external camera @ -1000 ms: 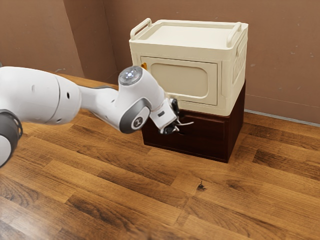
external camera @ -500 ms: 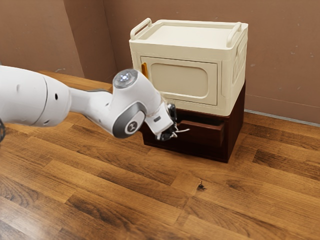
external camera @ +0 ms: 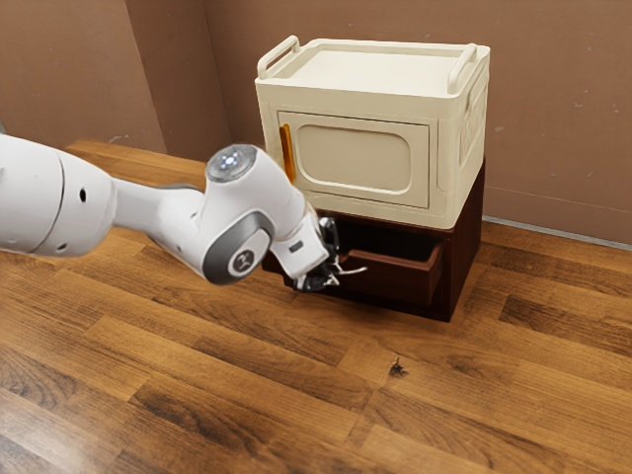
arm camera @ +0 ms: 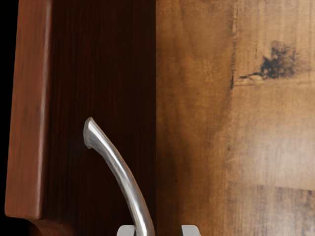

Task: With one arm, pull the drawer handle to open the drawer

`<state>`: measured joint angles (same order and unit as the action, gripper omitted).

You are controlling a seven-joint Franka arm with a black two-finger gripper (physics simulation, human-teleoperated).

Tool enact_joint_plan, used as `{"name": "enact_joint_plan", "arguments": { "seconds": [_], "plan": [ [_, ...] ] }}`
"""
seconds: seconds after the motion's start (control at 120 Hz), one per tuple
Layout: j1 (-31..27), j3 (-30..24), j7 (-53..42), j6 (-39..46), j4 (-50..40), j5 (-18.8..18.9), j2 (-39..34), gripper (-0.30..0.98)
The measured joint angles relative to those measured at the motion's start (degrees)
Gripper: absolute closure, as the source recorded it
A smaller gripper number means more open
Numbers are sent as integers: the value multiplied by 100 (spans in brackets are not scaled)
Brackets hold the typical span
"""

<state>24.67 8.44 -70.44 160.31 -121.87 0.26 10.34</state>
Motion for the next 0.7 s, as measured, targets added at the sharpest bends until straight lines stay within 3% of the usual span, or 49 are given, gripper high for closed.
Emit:
{"name": "enact_joint_plan", "arguments": {
  "seconds": [0.7],
  "plan": [
    [106, 0, 13, 6, -742, 1, -615, 70]
  ]
}}
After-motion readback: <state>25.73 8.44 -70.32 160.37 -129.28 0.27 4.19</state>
